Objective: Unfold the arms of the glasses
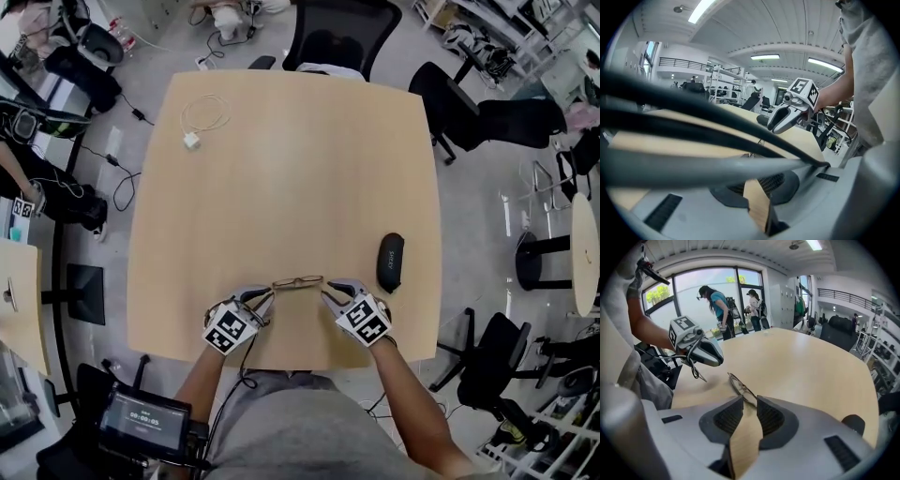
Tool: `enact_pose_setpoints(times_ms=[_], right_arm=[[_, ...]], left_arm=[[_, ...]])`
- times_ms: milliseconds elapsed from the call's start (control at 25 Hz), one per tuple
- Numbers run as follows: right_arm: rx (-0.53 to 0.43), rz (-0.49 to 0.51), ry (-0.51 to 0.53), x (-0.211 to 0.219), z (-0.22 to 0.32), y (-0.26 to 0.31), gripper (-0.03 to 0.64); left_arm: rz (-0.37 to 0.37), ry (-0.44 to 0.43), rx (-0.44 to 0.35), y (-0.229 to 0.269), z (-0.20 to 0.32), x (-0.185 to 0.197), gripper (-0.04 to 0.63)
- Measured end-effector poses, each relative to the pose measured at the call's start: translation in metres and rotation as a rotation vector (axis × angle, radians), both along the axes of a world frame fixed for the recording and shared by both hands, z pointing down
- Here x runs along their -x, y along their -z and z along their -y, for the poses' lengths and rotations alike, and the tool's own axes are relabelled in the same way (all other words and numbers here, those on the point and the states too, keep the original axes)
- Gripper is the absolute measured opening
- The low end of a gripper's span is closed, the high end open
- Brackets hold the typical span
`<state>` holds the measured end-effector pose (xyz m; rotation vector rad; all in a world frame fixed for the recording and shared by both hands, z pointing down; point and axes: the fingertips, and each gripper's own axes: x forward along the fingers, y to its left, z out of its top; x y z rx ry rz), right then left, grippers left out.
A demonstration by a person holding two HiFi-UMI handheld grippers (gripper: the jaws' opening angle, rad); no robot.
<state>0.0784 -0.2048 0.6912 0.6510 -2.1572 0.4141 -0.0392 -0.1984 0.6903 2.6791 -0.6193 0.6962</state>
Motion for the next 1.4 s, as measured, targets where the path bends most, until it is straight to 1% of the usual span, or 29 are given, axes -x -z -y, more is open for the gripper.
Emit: enact_pose_setpoints(times_ms=[160, 240, 320, 440, 480, 520, 560, 800, 1000, 1240, 1400], right_arm=[[0.031, -0.098, 0.045, -0.005, 0.007, -0.032, 0.075], [0.044, -0.122, 0.067, -0.003, 0.008, -0.039, 0.075], [0.049, -0.136, 0.096, 0.001, 0.008, -0.044, 0.075], [0.038, -0.165, 0.136, 0.005, 0.009, -0.048, 0.073], [0.033, -0.179, 0.149, 0.006, 0.009, -0.049, 0.064], [0.028, -0.192, 0.159, 0.007, 0.009, -0.05, 0.041], [0.023, -0.202, 0.165, 0.007, 0.009, -0.051, 0.04], [0.016, -0.207, 0.149, 0.006, 0.008, -0.05, 0.035], [0.016, -0.218, 0.137, 0.006, 0.003, -0.048, 0.035], [0.02, -0.218, 0.136, 0.007, -0.001, -0.05, 0.035], [0.018, -0.215, 0.134, 0.007, -0.002, -0.05, 0.035]], left_arm=[[0.045, -0.049, 0.03, -0.025, 0.001, -0.005, 0.012], [0.069, -0.079, 0.045, -0.032, -0.001, -0.006, 0.032], [0.071, -0.093, 0.057, -0.035, -0.001, -0.006, 0.052], [0.061, -0.103, 0.064, -0.037, 0.001, -0.008, 0.055], [0.059, -0.11, 0.066, -0.038, 0.002, -0.009, 0.055], [0.06, -0.117, 0.066, -0.039, 0.002, -0.01, 0.055], [0.062, -0.12, 0.063, -0.039, 0.002, -0.011, 0.055], [0.065, -0.094, 0.056, -0.042, 0.008, -0.01, 0.054], [0.089, -0.075, 0.049, -0.04, 0.007, -0.011, 0.052], [0.112, -0.077, 0.012, -0.036, 0.004, -0.011, 0.052], [0.115, -0.072, 0.019, -0.037, 0.001, -0.009, 0.052]])
